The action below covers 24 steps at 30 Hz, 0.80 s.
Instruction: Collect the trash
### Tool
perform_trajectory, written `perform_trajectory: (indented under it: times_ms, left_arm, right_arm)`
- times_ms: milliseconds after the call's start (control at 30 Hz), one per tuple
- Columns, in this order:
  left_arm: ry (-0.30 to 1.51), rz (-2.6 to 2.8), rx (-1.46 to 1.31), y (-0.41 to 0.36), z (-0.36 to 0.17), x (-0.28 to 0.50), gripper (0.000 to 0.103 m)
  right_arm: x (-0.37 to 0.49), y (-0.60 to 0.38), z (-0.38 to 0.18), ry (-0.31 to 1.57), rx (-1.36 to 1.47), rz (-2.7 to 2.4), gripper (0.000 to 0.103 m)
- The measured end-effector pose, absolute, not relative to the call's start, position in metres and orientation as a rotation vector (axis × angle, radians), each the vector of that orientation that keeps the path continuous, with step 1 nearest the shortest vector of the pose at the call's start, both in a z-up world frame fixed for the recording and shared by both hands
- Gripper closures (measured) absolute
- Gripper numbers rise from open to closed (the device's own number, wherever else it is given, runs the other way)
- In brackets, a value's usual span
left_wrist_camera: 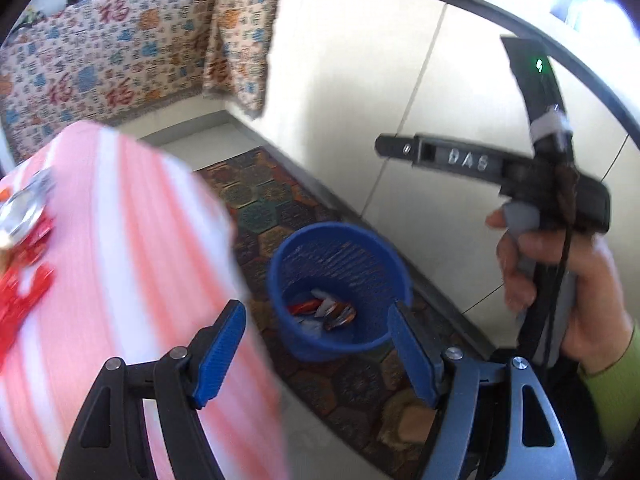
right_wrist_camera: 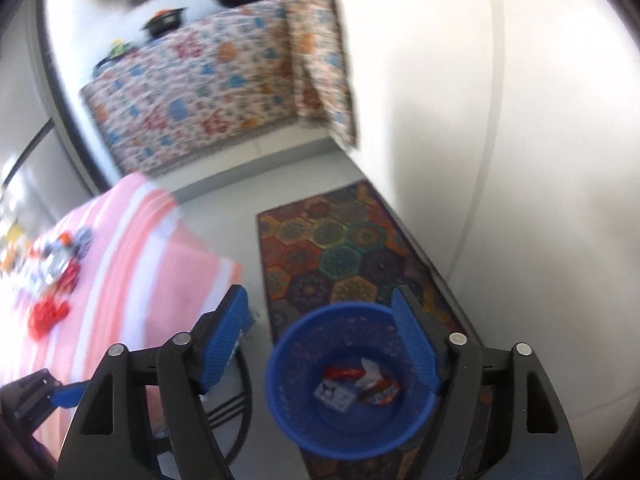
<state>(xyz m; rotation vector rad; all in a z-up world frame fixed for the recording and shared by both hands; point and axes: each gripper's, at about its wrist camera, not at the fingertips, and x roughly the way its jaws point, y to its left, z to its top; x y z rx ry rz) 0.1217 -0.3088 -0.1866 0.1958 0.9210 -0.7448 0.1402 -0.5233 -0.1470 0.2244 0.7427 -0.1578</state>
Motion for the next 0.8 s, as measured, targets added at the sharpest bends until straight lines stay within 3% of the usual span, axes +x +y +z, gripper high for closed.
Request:
perform_trajectory:
  times_ms: [267,500,800]
  left_arm:
    - [0.94,-0.514,0.142,-0.174,-0.183,0.121,0.028]
    - [0.941,-0.324,0.085,-0.063,-0.182,0.145,0.028]
    - [0.93,-0.262,0.12,0.016,-0.186,0.173,0.027]
  right_arm:
    - [0.141,-0.38,-0.148,0.763,0.016,0.103,0.017]
    - [0.135,-0.276,-0.159,0.838,-0.017,0.232,0.005]
    - [0.162,-0.199,-0.188,0.955,-0.012,0.168,0.005]
